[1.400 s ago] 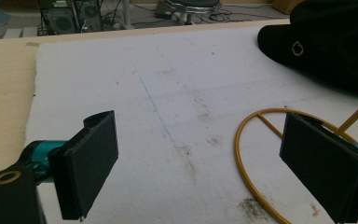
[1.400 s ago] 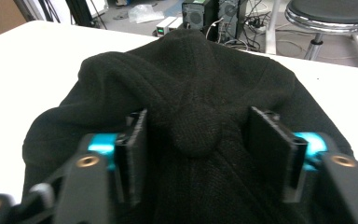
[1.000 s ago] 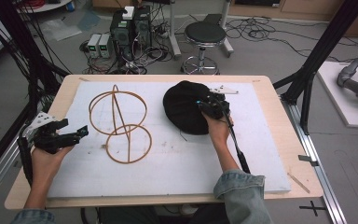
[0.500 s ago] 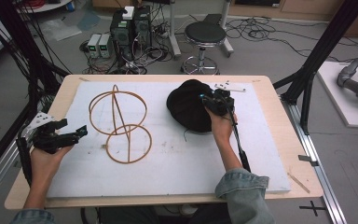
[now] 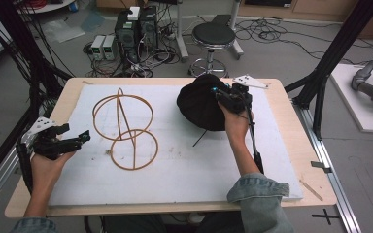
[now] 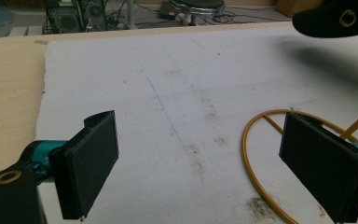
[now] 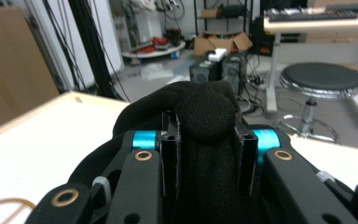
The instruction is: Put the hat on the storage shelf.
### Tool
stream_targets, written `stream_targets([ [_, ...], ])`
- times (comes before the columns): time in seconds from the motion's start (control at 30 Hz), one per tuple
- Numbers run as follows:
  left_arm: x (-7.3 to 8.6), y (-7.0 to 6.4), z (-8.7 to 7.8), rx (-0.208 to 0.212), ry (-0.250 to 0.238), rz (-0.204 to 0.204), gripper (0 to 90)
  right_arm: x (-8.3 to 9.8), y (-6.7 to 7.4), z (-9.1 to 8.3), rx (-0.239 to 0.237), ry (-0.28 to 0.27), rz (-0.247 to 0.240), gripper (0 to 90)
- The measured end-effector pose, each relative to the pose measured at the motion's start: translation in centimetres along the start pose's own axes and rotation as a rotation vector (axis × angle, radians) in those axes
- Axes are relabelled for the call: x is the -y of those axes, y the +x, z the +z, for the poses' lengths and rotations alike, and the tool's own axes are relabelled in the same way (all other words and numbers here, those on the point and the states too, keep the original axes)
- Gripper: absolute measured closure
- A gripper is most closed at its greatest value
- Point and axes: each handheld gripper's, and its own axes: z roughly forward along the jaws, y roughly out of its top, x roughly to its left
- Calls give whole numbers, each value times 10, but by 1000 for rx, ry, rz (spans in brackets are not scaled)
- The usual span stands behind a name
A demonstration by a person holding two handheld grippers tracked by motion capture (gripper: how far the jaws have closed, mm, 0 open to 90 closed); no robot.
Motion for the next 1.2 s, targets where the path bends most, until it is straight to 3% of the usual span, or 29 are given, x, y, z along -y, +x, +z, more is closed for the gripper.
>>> stream_targets([
  [0.1, 0, 1, -1, -1, -2, 1, 125, -18, 3, -5, -41, -46, 34, 718],
  [0.43, 1, 4, -3, -11, -1, -3, 125, -58, 14, -18, -141, -140, 32, 718],
  [0.47, 1, 5, -3, -10, 1, -2, 125, -68, 18, -21, -170, -162, 25, 717],
  [0.6, 1, 4, -3, -11, 0, -3, 125, -79, 24, -25, -210, -183, 36, 716],
  [0.63, 1, 4, -3, -10, -2, -2, 125, -86, 27, -27, -250, -198, 47, 715],
  [0.7, 1, 4, -3, -11, -3, -1, 125, -93, 30, -28, -277, -208, 54, 715],
  [0.87, 0, 4, -4, -9, -3, 1, 125, -103, 37, -30, -336, -228, 65, 714],
  [1.0, 1, 4, -4, -10, -4, -2, 125, -112, 51, -30, -405, -248, 47, 714],
  [1.17, 1, 4, -4, -11, -5, -3, 125, -115, 63, -27, -474, -256, 56, 714],
  [1.2, 0, 4, -4, -12, -5, -1, 125, -116, 69, -25, -508, -257, 63, 713],
])
